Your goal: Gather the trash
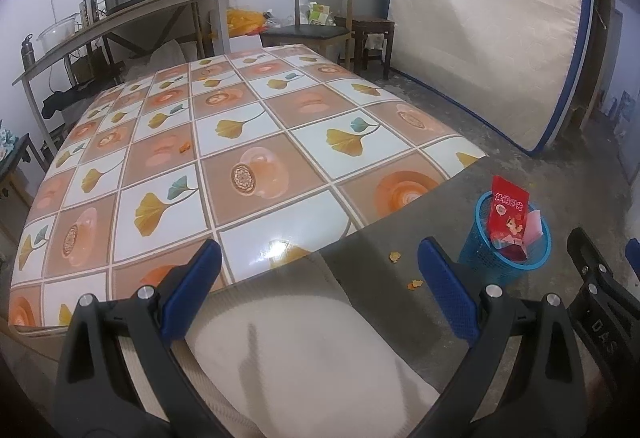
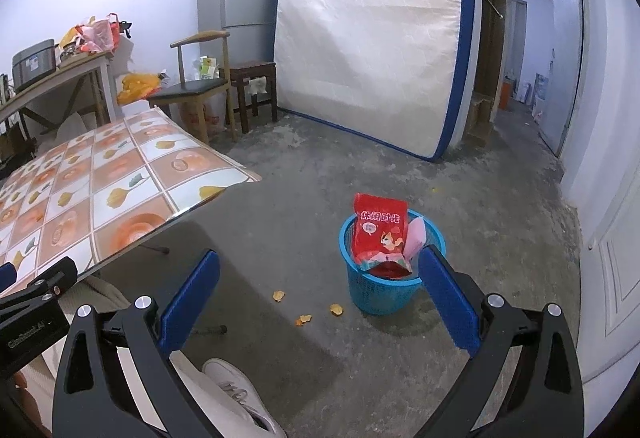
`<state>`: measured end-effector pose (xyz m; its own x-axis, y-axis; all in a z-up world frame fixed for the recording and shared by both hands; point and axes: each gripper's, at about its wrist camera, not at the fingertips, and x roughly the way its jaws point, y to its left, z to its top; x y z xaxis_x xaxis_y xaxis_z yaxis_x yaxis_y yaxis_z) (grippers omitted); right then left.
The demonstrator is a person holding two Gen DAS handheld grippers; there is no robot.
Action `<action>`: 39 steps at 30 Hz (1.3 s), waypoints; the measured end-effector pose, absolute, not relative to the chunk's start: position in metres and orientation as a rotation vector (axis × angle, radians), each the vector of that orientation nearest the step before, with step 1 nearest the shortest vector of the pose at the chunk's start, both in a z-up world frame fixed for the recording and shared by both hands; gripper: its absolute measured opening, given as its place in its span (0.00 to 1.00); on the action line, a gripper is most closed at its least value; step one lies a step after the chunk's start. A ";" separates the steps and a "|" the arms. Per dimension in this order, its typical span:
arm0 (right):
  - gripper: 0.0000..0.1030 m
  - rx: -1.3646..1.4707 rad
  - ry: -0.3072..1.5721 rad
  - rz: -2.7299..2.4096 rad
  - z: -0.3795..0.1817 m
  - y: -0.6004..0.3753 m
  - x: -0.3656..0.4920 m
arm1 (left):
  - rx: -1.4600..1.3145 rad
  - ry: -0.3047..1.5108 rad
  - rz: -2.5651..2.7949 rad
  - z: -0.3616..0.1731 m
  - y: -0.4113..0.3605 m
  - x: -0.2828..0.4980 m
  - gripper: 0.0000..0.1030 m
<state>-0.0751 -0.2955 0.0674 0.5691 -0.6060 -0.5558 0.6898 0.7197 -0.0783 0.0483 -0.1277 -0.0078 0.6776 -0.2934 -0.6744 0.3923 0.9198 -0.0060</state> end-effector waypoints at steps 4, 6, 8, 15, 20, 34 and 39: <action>0.94 0.152 0.596 -0.764 0.067 -0.296 -0.075 | 0.134 0.732 -0.389 -0.008 -0.127 0.048 0.92; 0.94 0.153 0.599 -0.766 0.067 -0.296 -0.074 | 0.133 0.734 -0.389 -0.008 -0.127 0.048 0.92; 0.94 0.155 0.601 -0.769 0.066 -0.296 -0.074 | 0.135 0.736 -0.391 -0.008 -0.128 0.048 0.92; 0.94 0.159 0.604 -0.771 0.065 -0.297 -0.075 | 0.141 0.741 -0.396 -0.009 -0.128 0.047 0.92; 0.94 0.162 0.610 -0.769 0.064 -0.297 -0.075 | 0.139 0.741 -0.394 -0.009 -0.128 0.047 0.92; 0.94 0.154 0.623 -0.765 0.060 -0.293 -0.075 | 0.132 0.757 -0.350 -0.012 -0.123 0.050 0.92; 0.94 0.149 0.629 -0.761 0.058 -0.291 -0.074 | 0.136 0.761 -0.349 -0.013 -0.124 0.051 0.92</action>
